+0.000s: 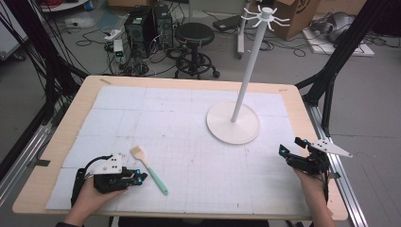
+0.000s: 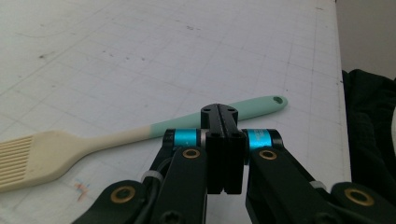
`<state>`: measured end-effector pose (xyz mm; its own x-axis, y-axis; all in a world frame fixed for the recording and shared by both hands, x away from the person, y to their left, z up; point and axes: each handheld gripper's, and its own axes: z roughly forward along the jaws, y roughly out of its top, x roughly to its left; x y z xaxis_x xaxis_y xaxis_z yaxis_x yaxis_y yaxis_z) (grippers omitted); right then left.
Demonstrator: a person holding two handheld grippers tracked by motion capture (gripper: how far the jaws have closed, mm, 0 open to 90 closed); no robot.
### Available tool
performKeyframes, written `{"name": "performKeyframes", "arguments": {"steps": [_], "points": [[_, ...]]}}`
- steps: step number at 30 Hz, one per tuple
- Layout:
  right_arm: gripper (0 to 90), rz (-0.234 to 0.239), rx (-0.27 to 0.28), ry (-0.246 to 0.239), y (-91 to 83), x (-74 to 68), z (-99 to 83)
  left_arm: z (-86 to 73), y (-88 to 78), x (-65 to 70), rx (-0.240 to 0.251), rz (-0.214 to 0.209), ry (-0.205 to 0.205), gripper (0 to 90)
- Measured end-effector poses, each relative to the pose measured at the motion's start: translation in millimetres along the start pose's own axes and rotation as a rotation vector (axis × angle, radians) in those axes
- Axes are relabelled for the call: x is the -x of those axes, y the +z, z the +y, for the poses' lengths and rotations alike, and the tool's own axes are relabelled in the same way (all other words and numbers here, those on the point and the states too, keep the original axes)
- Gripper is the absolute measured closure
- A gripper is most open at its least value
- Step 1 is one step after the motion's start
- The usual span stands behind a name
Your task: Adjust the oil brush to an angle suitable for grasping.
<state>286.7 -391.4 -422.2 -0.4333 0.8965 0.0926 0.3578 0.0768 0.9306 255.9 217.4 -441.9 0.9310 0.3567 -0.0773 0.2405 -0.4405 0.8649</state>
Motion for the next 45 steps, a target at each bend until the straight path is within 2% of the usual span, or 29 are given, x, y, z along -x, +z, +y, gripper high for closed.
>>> {"name": "performKeyframes", "arguments": {"steps": [2, 12, 20, 31, 36, 38, 41, 45], "points": [[21.5, 0.0, -0.001, -0.001, 0.3, 0.0, 0.0, 2.8, 7.0, 2.0, -0.037, -0.013, 0.016, 89.8], [21.7, -0.002, 0.0, -0.002, 0.0, 0.2, 0.3, 8.9, 32.3, 6.5, -0.128, -0.034, 0.054, 89.8], [21.9, -0.004, 0.006, -0.006, 0.8, 1.2, 0.7, 13.1, 38.5, 5.1, -0.134, -0.03, 0.055, 89.8], [22.0, -0.003, 0.006, -0.008, 4.0, -0.5, 2.5, 30.1, 62.9, -2.1, -0.152, 0.017, 0.047, 89.8], [22.2, -0.004, 0.0, -0.002, 6.7, -0.8, 3.0, 37.7, 73.1, -5.4, -0.164, 0.06, 0.046, 89.8], [22.2, -0.003, -0.004, -0.007, 7.7, -0.9, 3.4, 41.9, 79.9, -8.3, -0.161, 0.08, 0.026, 89.9], [22.3, -0.002, -0.004, -0.005, 8.8, -1.7, 4.2, 44.8, 83.7, -10.4, -0.166, 0.098, 0.022, 89.9], [22.3, 0.003, -0.003, 0.002, 9.9, -2.4, 5.4, 48.0, 91.2, -15.2, -0.153, 0.123, 0.015, 89.9]]}}
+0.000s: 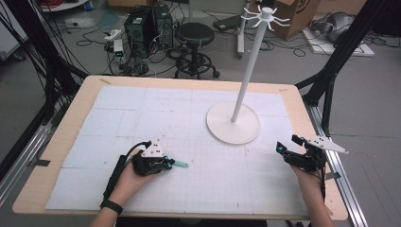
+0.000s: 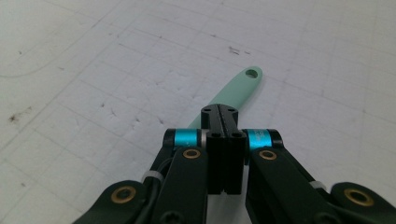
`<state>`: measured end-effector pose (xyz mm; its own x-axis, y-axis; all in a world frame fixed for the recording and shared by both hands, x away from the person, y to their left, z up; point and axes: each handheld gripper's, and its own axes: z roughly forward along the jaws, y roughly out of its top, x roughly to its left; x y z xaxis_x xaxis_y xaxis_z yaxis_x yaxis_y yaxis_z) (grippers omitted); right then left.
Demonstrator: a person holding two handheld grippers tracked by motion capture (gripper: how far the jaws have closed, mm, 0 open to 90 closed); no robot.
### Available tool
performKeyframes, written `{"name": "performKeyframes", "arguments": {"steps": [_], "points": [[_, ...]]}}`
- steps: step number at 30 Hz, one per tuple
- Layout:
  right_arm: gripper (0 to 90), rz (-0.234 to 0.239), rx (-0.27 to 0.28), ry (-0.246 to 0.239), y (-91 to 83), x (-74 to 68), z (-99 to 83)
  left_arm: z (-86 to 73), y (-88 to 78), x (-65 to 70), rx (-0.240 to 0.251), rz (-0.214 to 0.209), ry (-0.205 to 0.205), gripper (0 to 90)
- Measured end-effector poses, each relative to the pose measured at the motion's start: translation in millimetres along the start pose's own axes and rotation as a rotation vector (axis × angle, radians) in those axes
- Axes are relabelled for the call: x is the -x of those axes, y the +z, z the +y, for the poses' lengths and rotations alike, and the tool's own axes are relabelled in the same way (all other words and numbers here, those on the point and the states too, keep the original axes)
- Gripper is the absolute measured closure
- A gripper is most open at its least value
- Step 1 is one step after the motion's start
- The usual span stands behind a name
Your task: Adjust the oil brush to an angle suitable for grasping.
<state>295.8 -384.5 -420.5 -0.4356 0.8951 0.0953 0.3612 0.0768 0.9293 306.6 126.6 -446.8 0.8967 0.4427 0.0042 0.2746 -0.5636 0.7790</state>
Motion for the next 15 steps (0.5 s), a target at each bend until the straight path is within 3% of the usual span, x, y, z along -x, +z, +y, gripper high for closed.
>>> {"name": "performKeyframes", "arguments": {"steps": [5, 15], "points": [[22.3, -0.005, -0.008, 0.003, 1.5, 0.1, 0.0, 8.5, 8.5, -3.8, -0.016, 0.042, -0.001, 90.0], [22.4, -0.003, -0.015, 0.011, 2.0, -0.5, -0.1, 16.5, 20.1, -14.1, -0.008, 0.119, -0.066, 90.0]]}}
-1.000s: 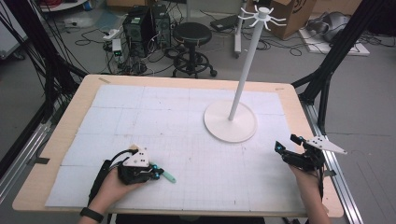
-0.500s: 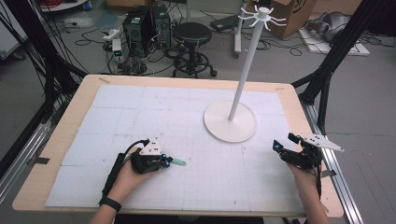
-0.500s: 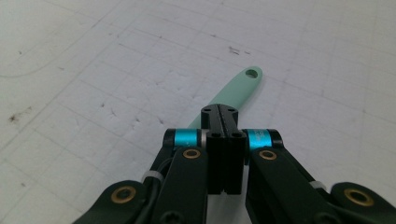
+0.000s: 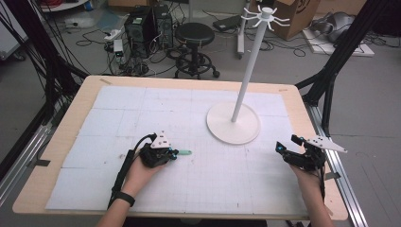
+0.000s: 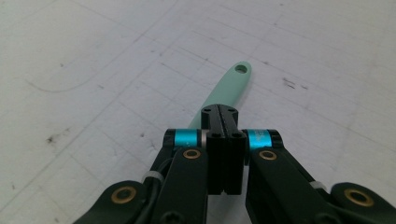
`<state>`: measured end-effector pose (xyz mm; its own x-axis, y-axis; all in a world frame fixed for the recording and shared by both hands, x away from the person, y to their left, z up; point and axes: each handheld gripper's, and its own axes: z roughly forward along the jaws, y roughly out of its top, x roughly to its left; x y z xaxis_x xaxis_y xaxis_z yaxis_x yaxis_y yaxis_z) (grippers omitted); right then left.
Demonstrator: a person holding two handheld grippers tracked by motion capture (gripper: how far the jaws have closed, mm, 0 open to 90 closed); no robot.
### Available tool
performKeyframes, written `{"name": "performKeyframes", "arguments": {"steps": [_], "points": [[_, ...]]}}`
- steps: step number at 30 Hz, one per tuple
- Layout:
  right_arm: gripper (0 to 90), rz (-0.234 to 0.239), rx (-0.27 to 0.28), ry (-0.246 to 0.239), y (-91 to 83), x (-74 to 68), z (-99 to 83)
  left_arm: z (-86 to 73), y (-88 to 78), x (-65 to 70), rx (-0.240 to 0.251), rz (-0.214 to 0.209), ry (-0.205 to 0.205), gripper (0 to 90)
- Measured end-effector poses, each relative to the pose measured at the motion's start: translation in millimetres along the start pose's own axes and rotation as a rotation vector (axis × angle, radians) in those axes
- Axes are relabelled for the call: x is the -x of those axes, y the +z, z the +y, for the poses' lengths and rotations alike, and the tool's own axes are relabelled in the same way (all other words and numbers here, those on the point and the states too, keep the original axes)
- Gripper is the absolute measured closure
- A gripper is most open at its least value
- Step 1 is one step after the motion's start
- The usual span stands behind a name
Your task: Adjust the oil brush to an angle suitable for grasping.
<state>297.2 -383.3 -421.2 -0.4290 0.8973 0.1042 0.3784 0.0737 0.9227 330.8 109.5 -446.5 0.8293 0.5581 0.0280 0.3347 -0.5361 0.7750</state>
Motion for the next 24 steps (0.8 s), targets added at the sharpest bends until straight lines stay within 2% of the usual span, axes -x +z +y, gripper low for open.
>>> {"name": "performKeyframes", "arguments": {"steps": [1, 6, 8, 12, 16, 20, 21, 22, 23, 24], "points": [[22.4, 0.0, 0.004, -0.01, 0.3, 0.3, 0.0, 0.7, 1.4, -1.5, 0.005, 0.008, -0.019, 90.0], [22.4, 0.002, 0.005, -0.009, 0.1, 0.2, 0.0, 4.0, 6.3, -6.9, 0.006, 0.056, -0.052, 90.0], [22.4, 0.003, 0.001, -0.01, 0.1, 0.1, 0.0, 7.5, 9.5, -10.1, -0.005, 0.09, -0.072, 89.9], [22.4, 0.004, 0.0, -0.007, 0.0, -0.4, -0.1, 9.4, 11.7, -14.0, -0.008, 0.105, -0.081, 90.0], [22.4, 0.004, -0.001, -0.011, 0.0, 0.1, -0.2, 7.9, 12.7, -17.6, 0.011, 0.11, -0.112, 90.0], [22.3, 0.009, -0.007, -0.004, 0.0, -0.9, -0.4, 8.2, 11.2, -17.5, 0.012, 0.119, -0.115, 89.7], [22.3, 0.014, -0.007, -0.005, 0.2, -0.7, -0.5, 8.2, 10.5, -17.7, 0.022, 0.117, -0.116, 85.4], [22.3, 0.014, -0.007, -0.005, 0.2, -0.7, -0.5, 8.8, 8.6, -17.7, 0.029, 0.114, -0.131, 85.4], [22.3, 0.018, -0.004, -0.009, 0.7, -0.6, -0.6, 9.5, 6.5, -17.7, 0.038, 0.114, -0.138, 80.2], [22.3, 0.018, -0.004, -0.009, 0.7, -0.6, -0.6, 10.4, 4.0, -17.7, 0.057, 0.107, -0.138, 80.2]]}}
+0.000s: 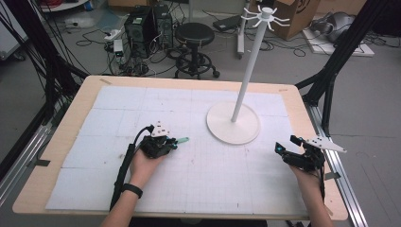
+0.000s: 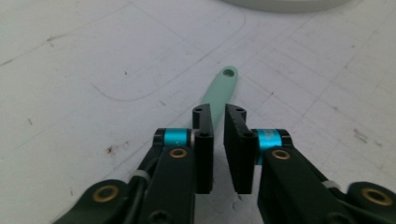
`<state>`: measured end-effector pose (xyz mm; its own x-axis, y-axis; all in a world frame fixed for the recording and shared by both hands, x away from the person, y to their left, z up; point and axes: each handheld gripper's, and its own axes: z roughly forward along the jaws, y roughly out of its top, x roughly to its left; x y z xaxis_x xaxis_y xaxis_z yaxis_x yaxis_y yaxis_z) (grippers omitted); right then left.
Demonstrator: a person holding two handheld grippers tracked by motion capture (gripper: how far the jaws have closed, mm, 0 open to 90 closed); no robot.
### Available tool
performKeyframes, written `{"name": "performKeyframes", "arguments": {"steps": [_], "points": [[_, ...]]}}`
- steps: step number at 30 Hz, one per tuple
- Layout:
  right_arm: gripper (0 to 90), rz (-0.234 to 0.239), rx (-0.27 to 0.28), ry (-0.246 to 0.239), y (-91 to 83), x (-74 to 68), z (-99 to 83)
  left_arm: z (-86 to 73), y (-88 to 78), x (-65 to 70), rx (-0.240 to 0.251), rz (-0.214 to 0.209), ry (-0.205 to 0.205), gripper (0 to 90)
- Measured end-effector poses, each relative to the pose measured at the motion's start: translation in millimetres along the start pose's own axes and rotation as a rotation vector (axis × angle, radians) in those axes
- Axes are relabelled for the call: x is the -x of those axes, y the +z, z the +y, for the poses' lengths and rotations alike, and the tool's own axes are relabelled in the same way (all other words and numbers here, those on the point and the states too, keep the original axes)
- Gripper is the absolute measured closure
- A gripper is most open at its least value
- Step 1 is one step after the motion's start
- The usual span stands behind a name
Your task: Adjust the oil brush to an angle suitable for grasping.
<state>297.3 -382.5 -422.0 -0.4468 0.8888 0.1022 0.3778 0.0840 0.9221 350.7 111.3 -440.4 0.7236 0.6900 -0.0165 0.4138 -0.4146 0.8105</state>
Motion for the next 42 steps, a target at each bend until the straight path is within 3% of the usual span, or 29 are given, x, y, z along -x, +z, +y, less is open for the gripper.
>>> {"name": "performKeyframes", "arguments": {"steps": [3, 4, 5, 9, 10, 11, 14, 19, 23, 32, 42], "points": [[22.3, 0.002, -0.004, 0.005, -0.3, -0.8, -0.2, 4.3, -12.6, -0.4, 0.057, -0.013, -0.034, 70.9], [22.3, 0.004, -0.002, 0.003, -0.3, -0.4, -0.5, 5.8, -18.2, -1.3, 0.073, -0.014, -0.044, 62.5], [22.3, 0.004, -0.002, 0.003, -0.3, -0.4, -0.5, 7.1, -24.1, -1.9, 0.095, -0.013, -0.053, 62.5], [22.3, 0.004, -0.004, 0.0, -0.8, 0.0, -1.0, 8.5, -51.4, -6.6, 0.164, -0.004, -0.04, 40.0], [22.3, 0.004, -0.004, 0.0, -0.8, 0.0, -1.0, 7.6, -57.6, -8.3, 0.17, 0.005, -0.026, 40.0], [22.3, 0.003, -0.004, -0.001, -1.3, -0.2, -1.1, 5.9, -64.9, -11.6, 0.171, 0.001, -0.019, 31.3], [22.3, 0.003, -0.003, 0.0, -1.7, -0.4, -1.3, -0.4, -81.9, -18.6, 0.206, 0.004, -0.019, 29.2], [22.2, 0.005, -0.002, 0.002, -1.8, -0.6, -1.8, -17.7, -110.6, -37.8, 0.274, -0.024, -0.05, 22.0], [22.1, 0.005, -0.008, 0.001, -1.0, -0.9, -2.1, -32.9, -126.4, -51.5, 0.296, -0.033, -0.074, 17.4], [22.0, 0.004, -0.006, 0.019, -0.1, 0.0, -2.8, -59.5, -148.1, -72.0, 0.351, -0.044, -0.146, 10.2], [22.0, 0.002, -0.016, 0.021, -1.6, 1.8, -4.8, -70.6, -161.2, -85.7, 0.391, -0.026, -0.201, 10.2]]}}
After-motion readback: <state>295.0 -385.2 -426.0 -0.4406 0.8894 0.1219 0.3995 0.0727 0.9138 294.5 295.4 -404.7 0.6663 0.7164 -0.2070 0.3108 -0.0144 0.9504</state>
